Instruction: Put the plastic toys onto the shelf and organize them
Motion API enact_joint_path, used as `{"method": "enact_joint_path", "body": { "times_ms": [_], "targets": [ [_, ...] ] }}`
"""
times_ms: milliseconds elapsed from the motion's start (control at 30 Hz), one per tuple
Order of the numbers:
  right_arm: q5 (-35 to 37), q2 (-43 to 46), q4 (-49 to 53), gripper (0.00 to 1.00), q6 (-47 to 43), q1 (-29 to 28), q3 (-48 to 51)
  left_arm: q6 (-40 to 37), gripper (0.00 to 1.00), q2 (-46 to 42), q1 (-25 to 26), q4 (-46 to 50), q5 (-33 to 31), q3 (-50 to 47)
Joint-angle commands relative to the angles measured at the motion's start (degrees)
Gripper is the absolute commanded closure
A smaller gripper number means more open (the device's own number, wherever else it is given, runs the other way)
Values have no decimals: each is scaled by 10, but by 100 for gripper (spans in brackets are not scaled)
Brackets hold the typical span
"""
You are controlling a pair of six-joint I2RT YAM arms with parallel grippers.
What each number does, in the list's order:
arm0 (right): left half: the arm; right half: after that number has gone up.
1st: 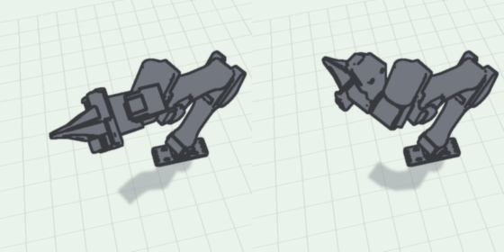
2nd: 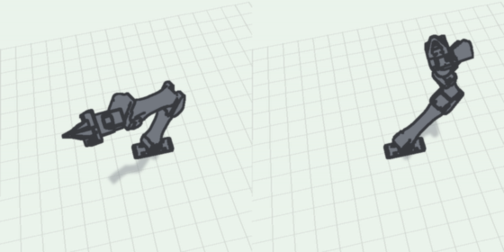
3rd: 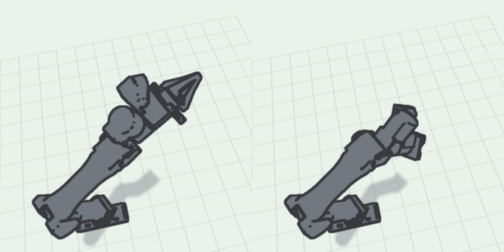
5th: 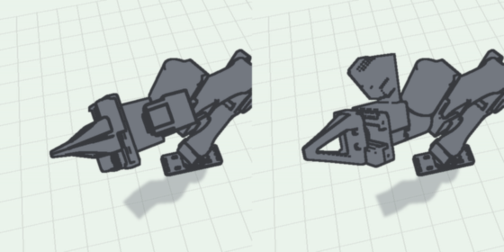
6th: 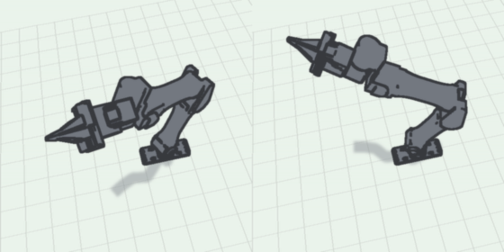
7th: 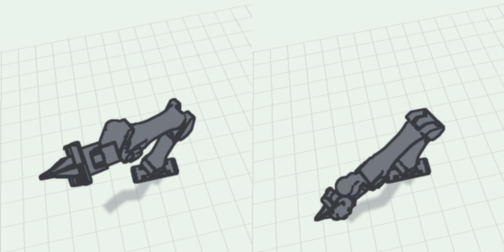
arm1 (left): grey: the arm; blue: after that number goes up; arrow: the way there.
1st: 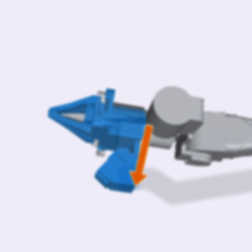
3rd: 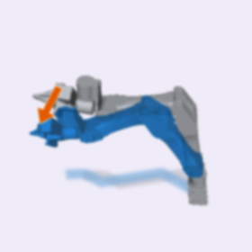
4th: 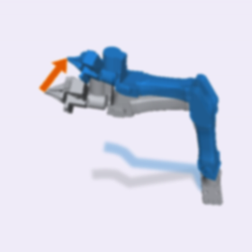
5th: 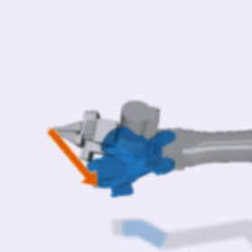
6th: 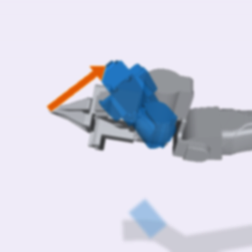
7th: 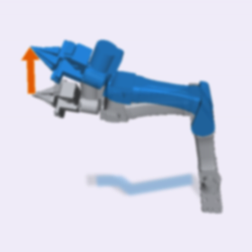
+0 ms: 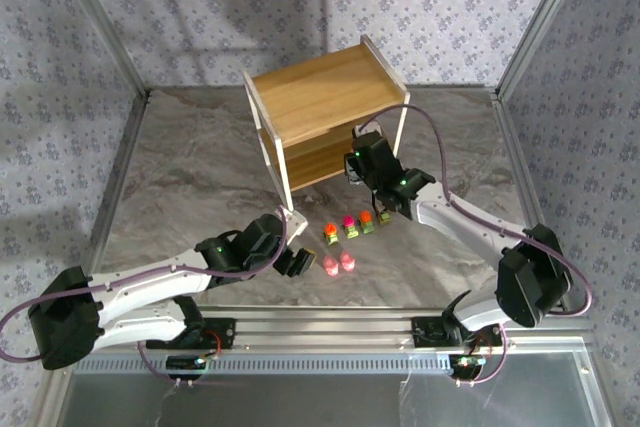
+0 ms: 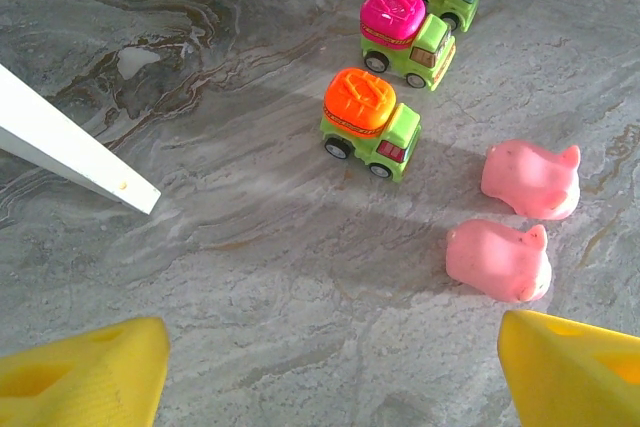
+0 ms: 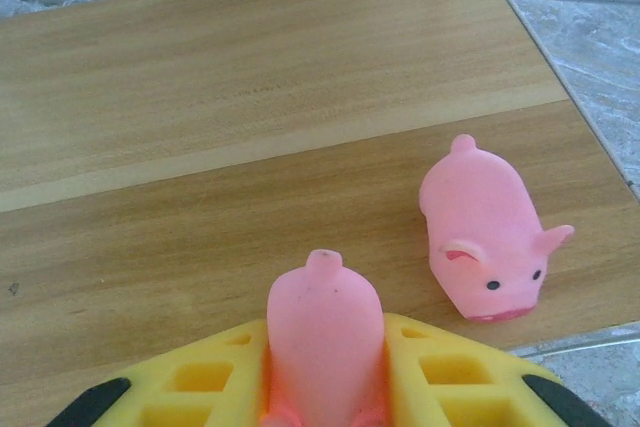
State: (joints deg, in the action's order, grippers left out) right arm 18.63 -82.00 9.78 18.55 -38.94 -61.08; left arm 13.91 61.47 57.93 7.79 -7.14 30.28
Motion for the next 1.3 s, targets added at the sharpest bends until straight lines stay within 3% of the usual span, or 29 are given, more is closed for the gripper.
{"method": "enact_joint_path", "body": {
  "times_ms": [0, 633, 1267],
  "targets": [
    [-4, -10, -16, 70, -9, 4, -23, -10, 15, -14, 3, 7, -9, 10],
    [19, -46, -68, 70, -13, 6, -18, -10, 15, -16, 3, 10, -18, 9],
    [20, -67, -53, 66, -40, 15, -37, -10, 15, -18, 3, 12, -21, 10]
  ]
}}
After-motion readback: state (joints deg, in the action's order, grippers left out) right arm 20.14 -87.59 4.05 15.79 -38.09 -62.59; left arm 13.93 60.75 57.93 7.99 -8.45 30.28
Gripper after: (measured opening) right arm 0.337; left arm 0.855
